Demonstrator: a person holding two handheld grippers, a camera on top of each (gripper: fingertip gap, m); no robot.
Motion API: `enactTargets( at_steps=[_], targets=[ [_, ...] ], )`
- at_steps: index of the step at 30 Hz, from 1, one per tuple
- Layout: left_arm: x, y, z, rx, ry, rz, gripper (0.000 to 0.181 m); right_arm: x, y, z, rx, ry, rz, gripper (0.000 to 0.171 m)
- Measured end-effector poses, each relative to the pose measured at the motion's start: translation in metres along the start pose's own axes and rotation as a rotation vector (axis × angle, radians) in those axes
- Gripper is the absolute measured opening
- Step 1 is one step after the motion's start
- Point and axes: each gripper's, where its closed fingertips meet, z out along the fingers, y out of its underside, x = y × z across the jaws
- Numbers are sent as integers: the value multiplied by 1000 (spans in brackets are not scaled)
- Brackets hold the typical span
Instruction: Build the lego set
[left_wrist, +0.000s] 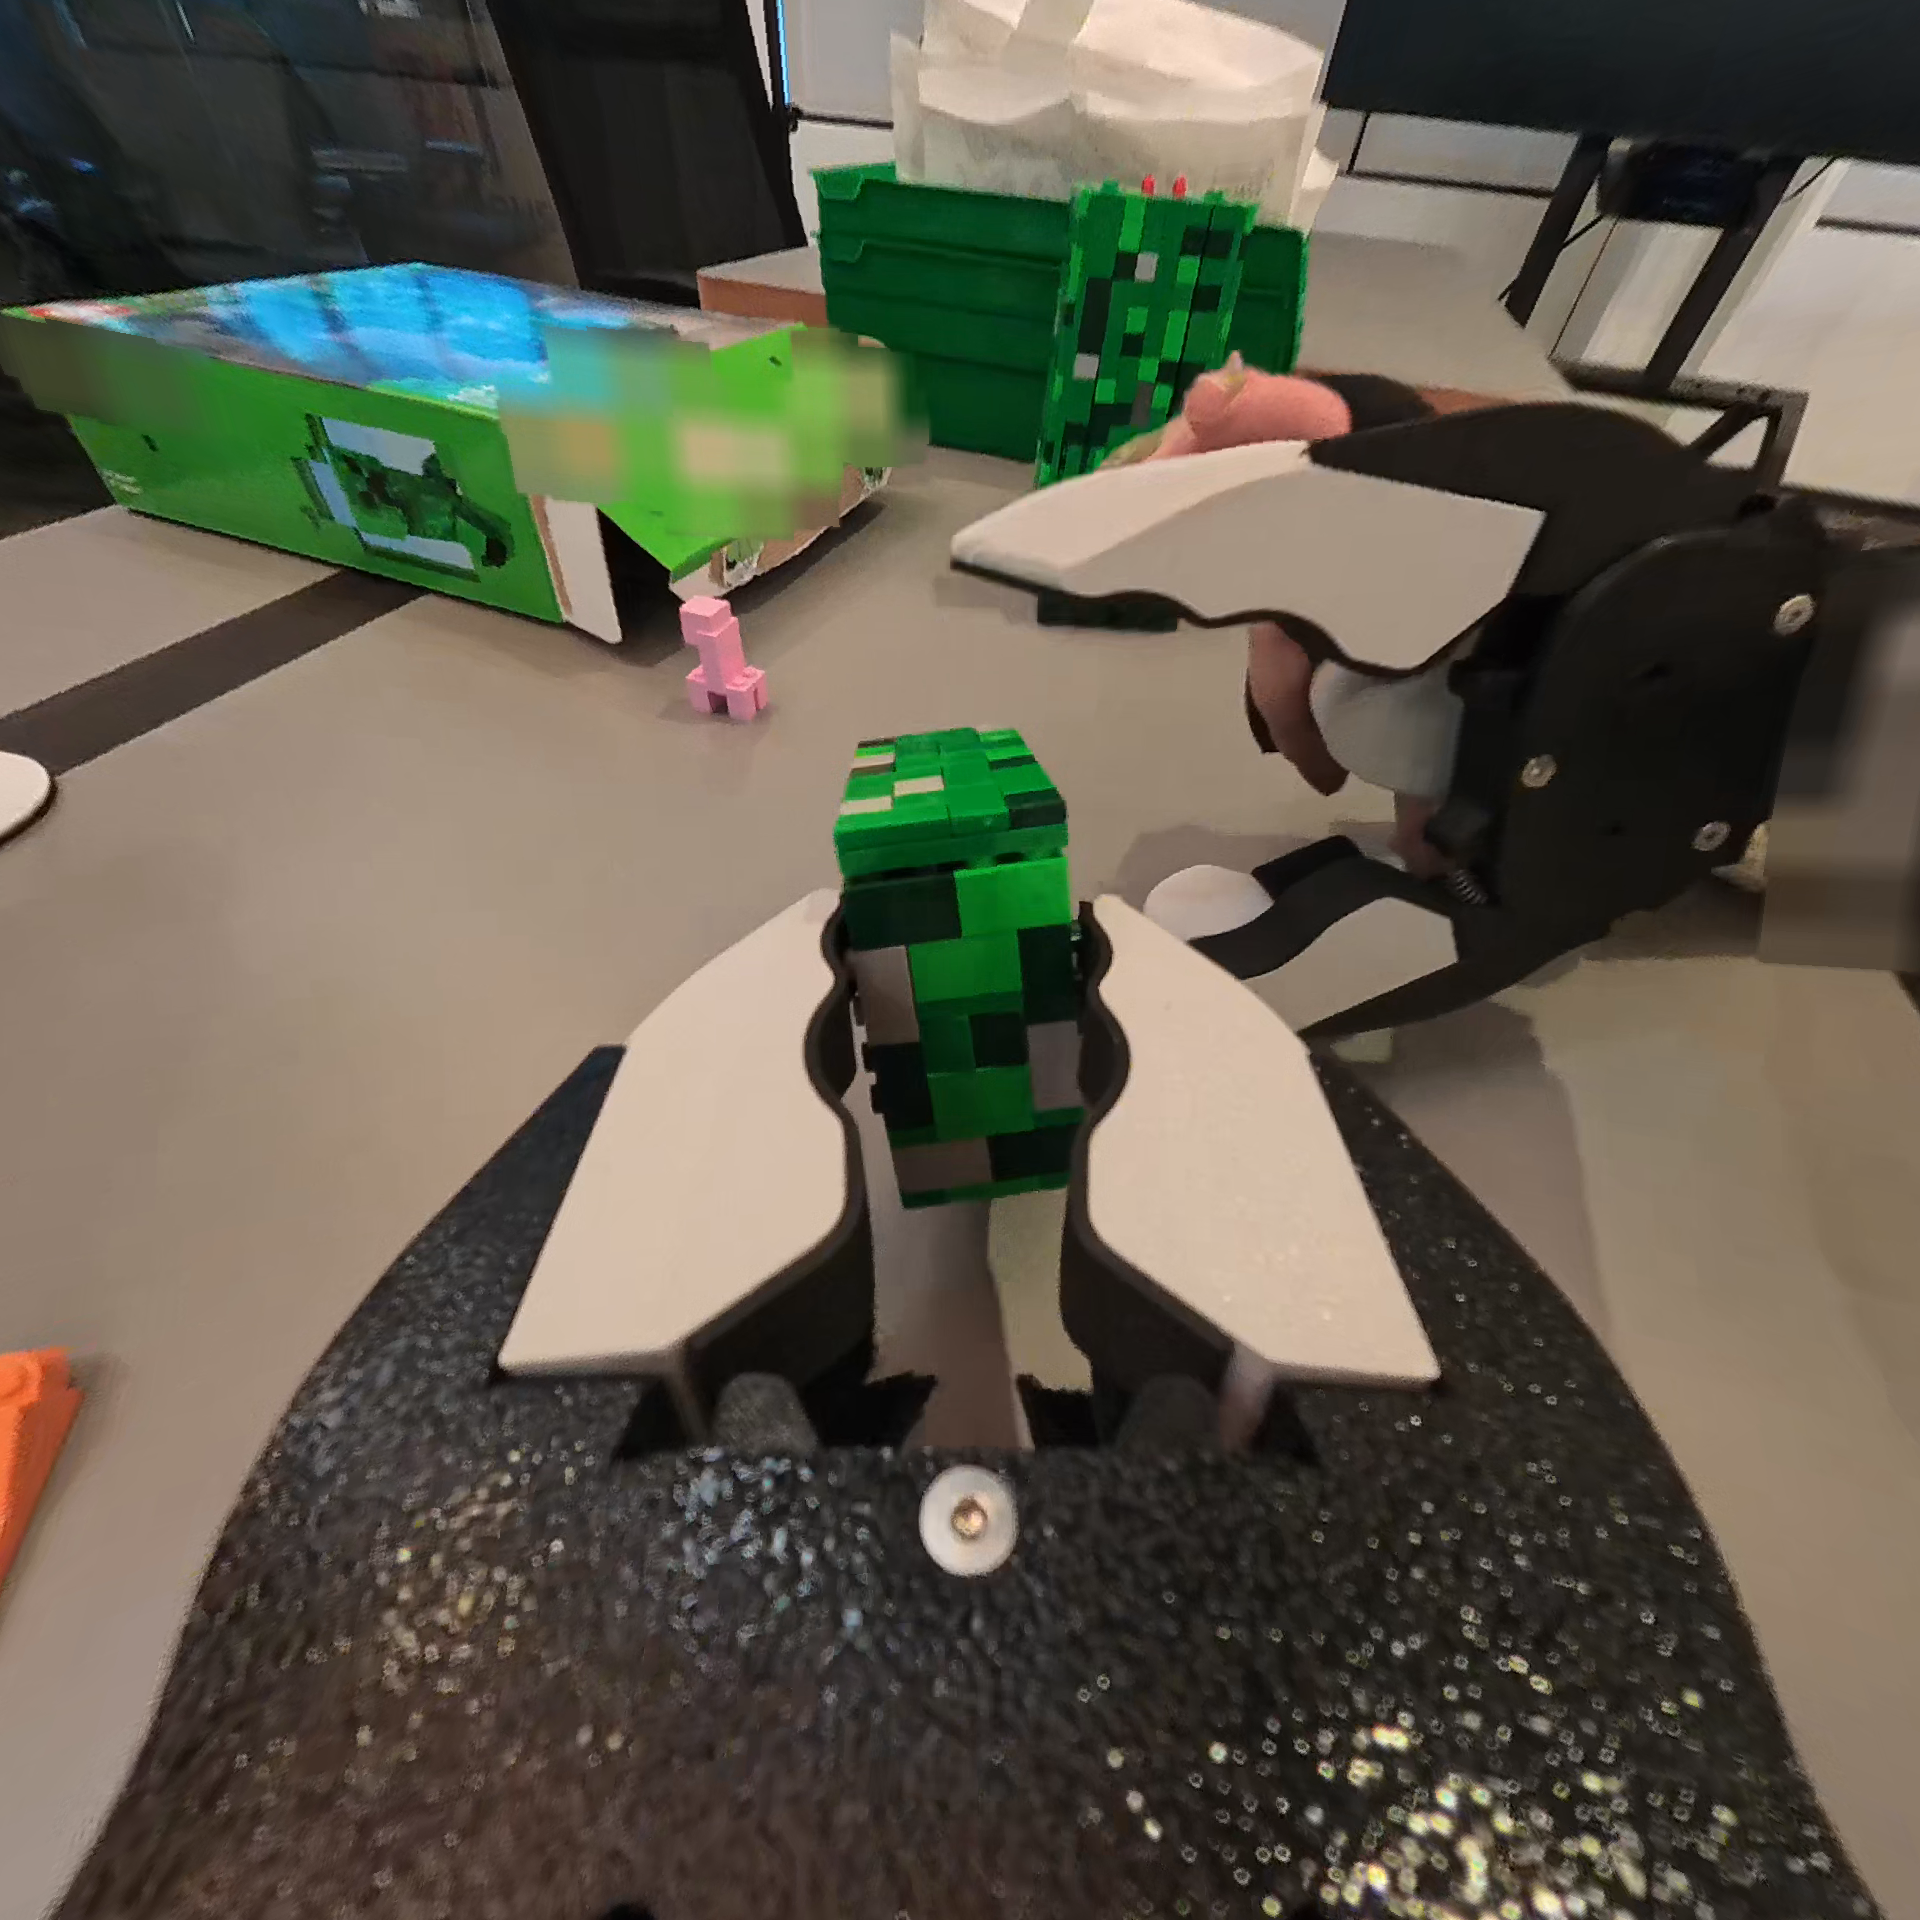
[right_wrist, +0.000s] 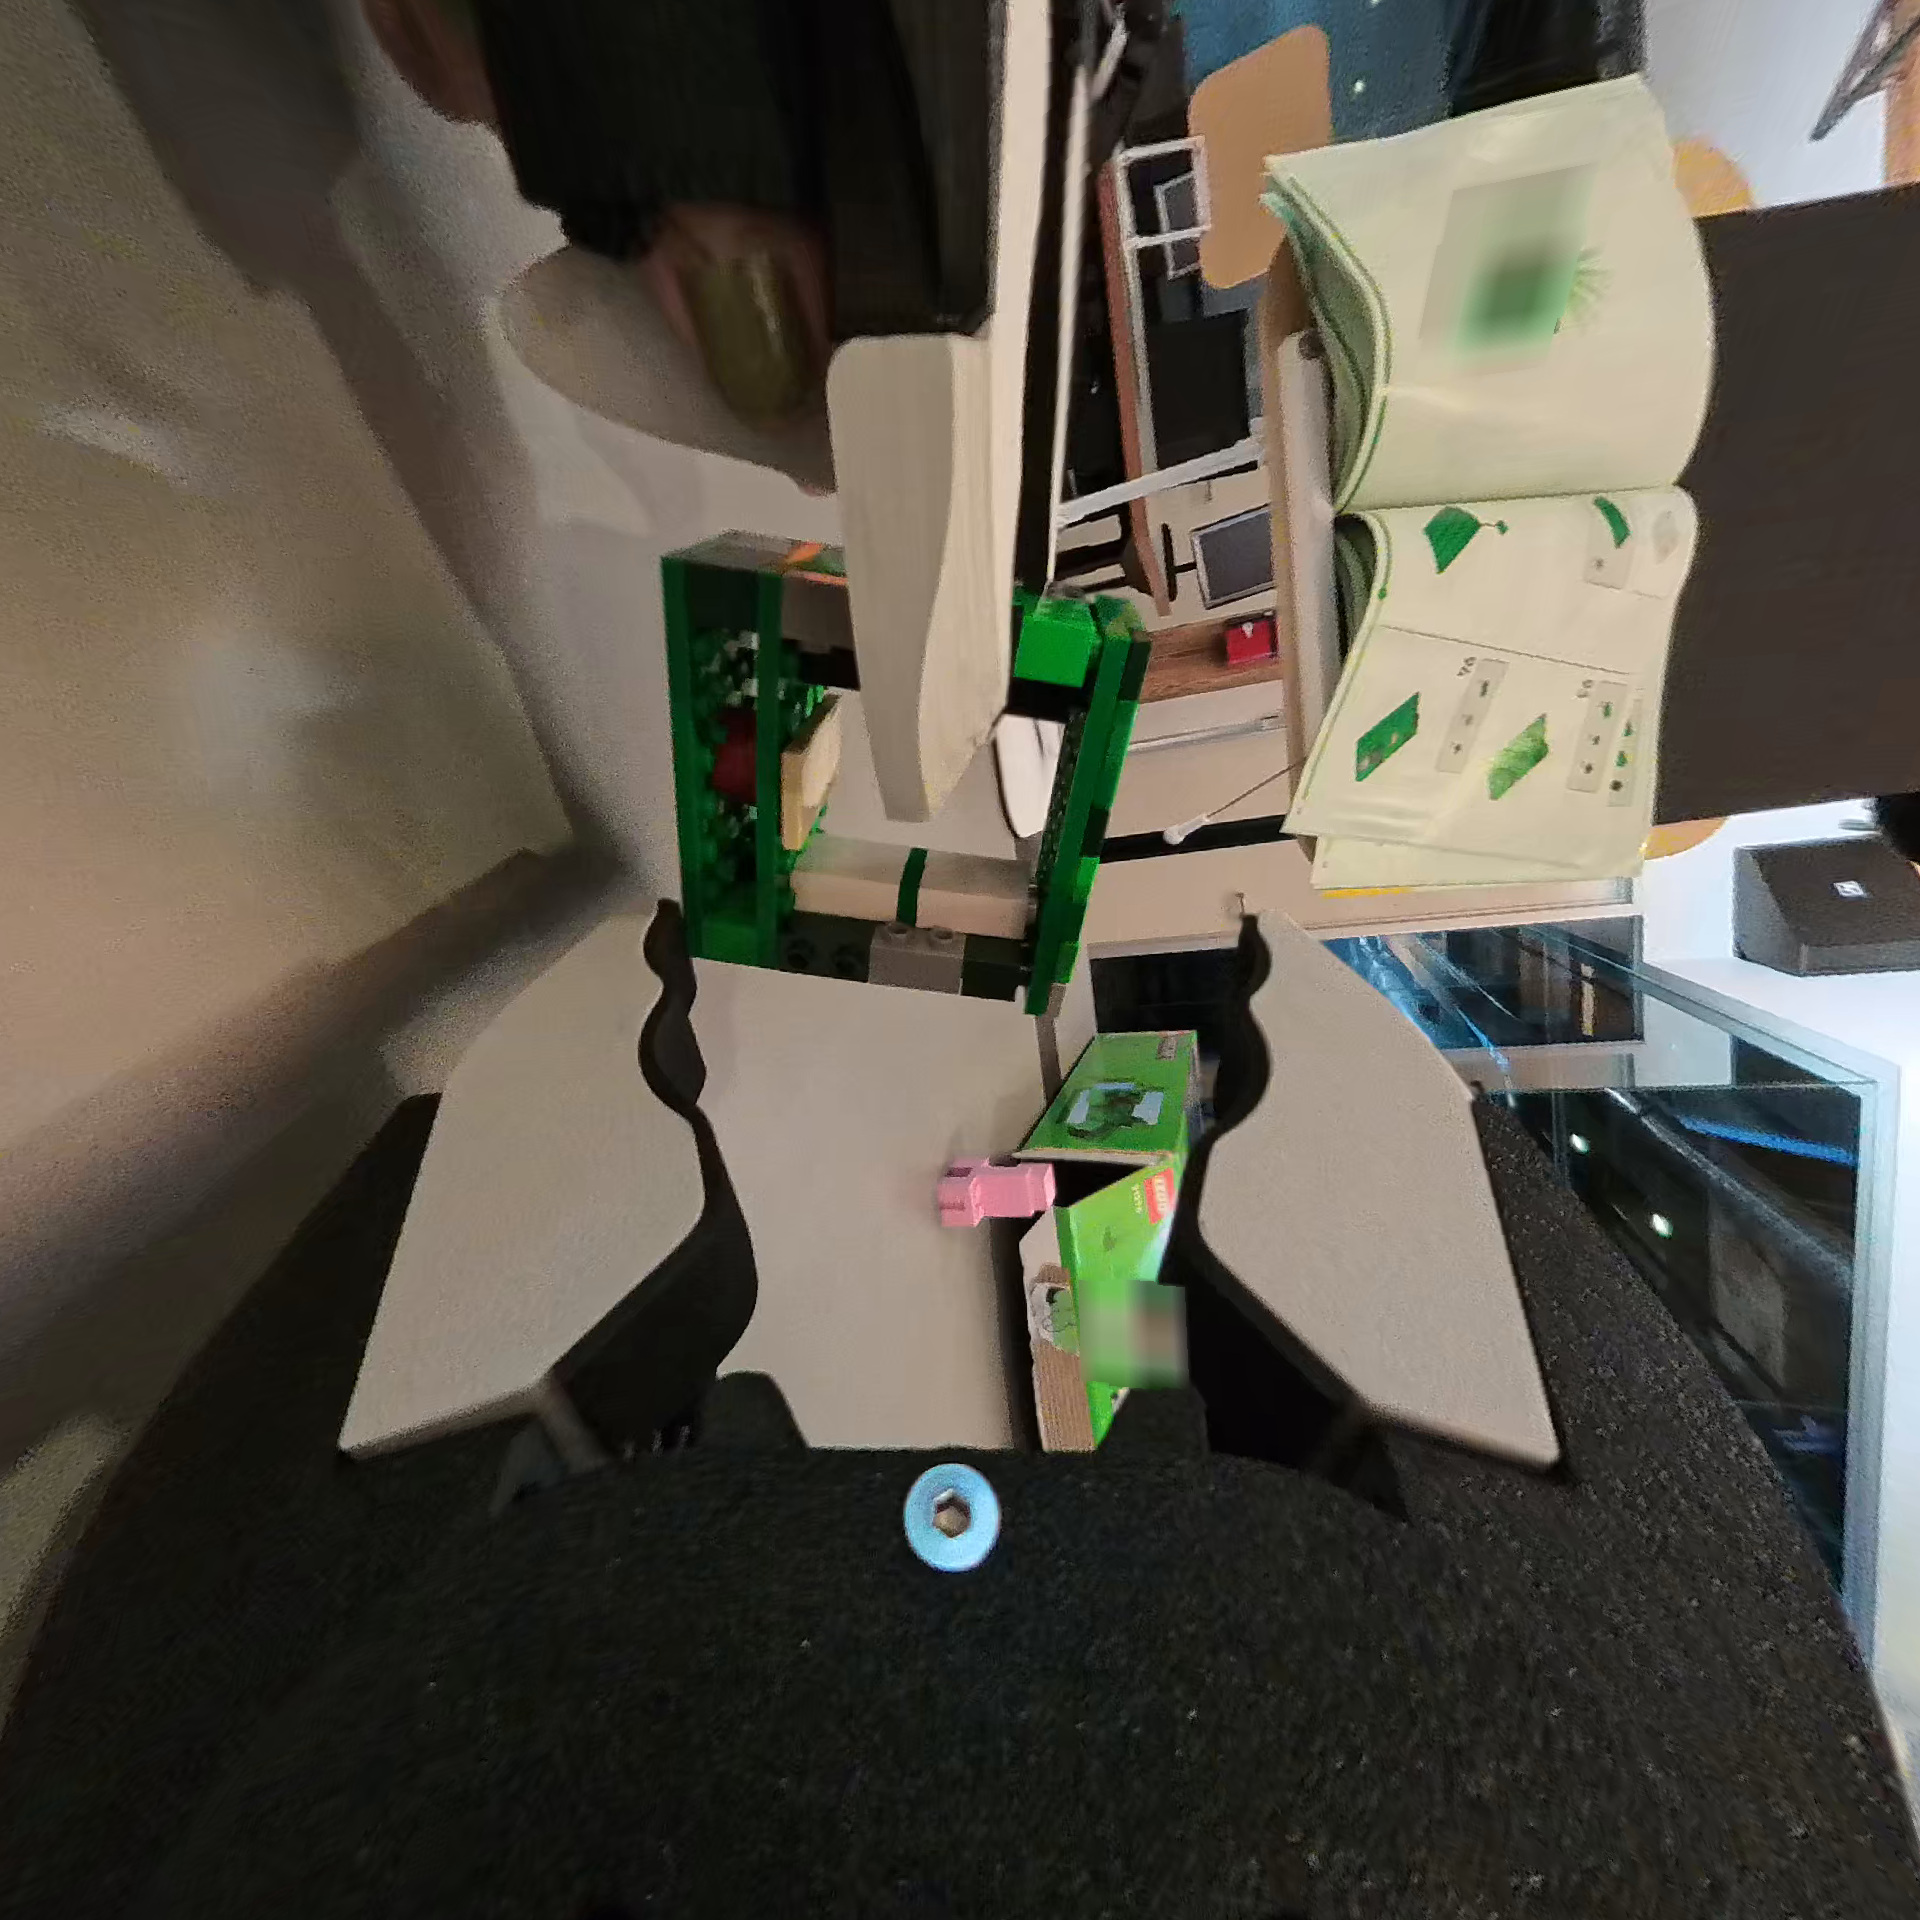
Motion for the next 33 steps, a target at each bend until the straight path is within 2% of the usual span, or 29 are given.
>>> enactTargets(
  at_steps=[6, 17, 21, 26, 33],
  targets=[
    [3, -28, -13, 132, 44, -48, 40, 17, -6, -1, 15, 62, -2, 104],
    [16, -54, -28, 241, 122, -31, 40, 40, -23, -1, 83, 88, -105, 114],
    [18, -58, -31, 258, 147, -44, 40, 48, -27, -5, 111, 109, -117, 96],
    [20, -62, -34, 280, 158, -40, 40, 48, -30, -6, 122, 92, -134, 82],
    [22, -65, -35, 282, 167, -11, 40, 51, -33, -10, 133, 92, -167, 81]
  ],
)
